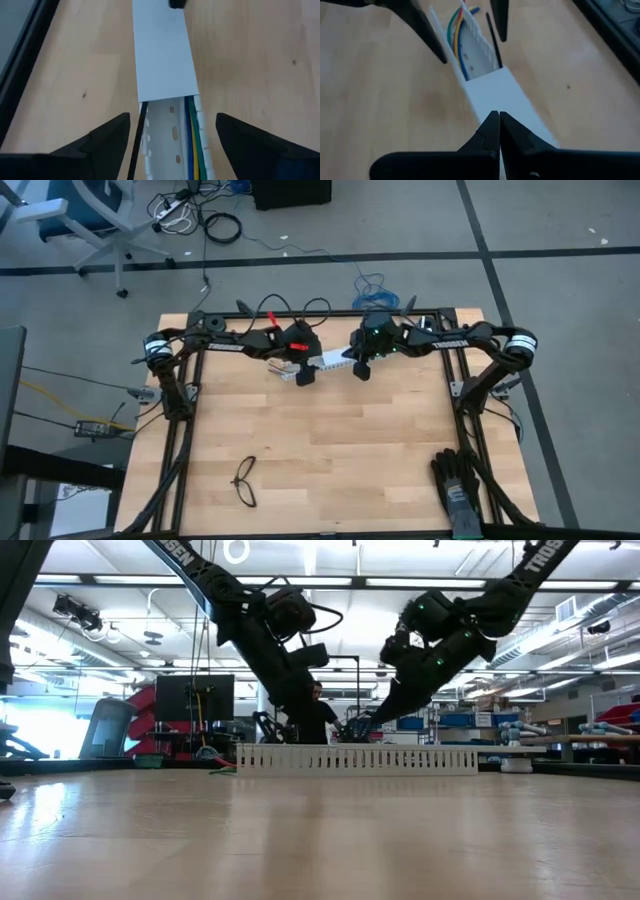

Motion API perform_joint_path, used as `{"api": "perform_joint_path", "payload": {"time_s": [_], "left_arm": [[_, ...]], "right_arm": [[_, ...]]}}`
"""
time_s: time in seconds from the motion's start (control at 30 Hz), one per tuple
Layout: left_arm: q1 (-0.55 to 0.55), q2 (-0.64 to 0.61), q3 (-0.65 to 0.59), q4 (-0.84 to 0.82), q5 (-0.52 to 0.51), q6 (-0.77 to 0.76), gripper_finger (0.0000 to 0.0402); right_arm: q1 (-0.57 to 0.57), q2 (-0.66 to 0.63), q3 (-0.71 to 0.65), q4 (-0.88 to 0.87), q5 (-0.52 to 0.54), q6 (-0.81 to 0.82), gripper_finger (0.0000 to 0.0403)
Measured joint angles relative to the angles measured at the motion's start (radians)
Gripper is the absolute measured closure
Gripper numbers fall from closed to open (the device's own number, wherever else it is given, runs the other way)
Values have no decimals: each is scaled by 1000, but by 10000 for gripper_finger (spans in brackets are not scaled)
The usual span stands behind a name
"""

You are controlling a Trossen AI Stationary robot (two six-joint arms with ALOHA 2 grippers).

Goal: Ziptie cables
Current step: Close the white cable duct lid

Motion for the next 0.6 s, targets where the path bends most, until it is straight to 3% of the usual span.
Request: {"api": "perform_joint_path", "payload": {"time_s": [0.37, 0.6], "left_arm": [[5, 42, 0, 176, 0, -66, 94], [5, 41, 0, 213, -4, -244, 94]], "right_arm": [[8, 0, -36, 35, 0, 4, 403], [9, 0, -36, 30, 0, -18, 403]]}}
